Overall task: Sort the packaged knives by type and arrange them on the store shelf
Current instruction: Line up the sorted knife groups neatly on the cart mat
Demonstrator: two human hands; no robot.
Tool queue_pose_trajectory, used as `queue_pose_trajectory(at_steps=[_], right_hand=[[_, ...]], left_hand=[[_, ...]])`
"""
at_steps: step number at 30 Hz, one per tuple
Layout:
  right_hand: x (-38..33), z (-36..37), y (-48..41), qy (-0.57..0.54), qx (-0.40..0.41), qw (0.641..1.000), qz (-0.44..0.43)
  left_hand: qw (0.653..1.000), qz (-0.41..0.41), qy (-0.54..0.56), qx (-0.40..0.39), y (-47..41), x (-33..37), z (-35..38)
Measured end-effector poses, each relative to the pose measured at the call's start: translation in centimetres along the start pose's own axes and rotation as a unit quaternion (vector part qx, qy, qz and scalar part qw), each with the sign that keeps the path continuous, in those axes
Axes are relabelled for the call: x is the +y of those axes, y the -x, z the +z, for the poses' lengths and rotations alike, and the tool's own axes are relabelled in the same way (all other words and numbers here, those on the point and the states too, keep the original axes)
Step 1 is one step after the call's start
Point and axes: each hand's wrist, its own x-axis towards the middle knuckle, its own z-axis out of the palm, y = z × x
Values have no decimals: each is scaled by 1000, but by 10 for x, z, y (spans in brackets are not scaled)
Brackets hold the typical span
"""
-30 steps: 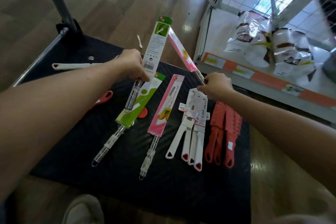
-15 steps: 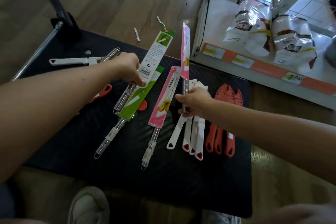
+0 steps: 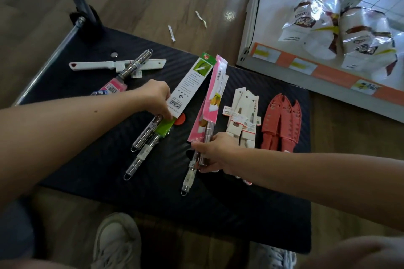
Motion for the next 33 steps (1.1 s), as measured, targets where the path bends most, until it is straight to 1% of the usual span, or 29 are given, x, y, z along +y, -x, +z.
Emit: queue_pose_trajectory(at_steps=[5, 9, 15, 18, 20, 22, 27, 30, 33], right_hand=[[0, 8, 3, 7, -31, 999, 5], [-2, 10, 4, 21, -35, 999, 13], [-4, 11, 13, 44, -46, 998, 5], [-5, 10, 17, 80, -45, 996, -14], [-9, 8, 20, 116, -27, 992, -52], [-17, 5, 21, 142, -2, 986, -90], [-42, -1, 0, 155, 56, 974, -157], [-65, -9, -19, 157, 95, 962, -204], [-90, -13, -40, 173, 133, 945, -241]], left_hand=[[1000, -10, 3, -12, 1, -4, 2], [1000, -12, -5, -23, -1, -2, 1], [997, -15, -66, -32, -1, 0, -1], [992, -12, -116, -36, -1, -3, -3], [990, -8, -138, -27, -1, -6, -6], [991, -1, -132, -19, -2, -8, -8], [992, 6, -124, 8, -2, -14, -14], [994, -2, -102, 51, -1, -30, -23], [991, -33, -82, 103, 3, -51, -34]])
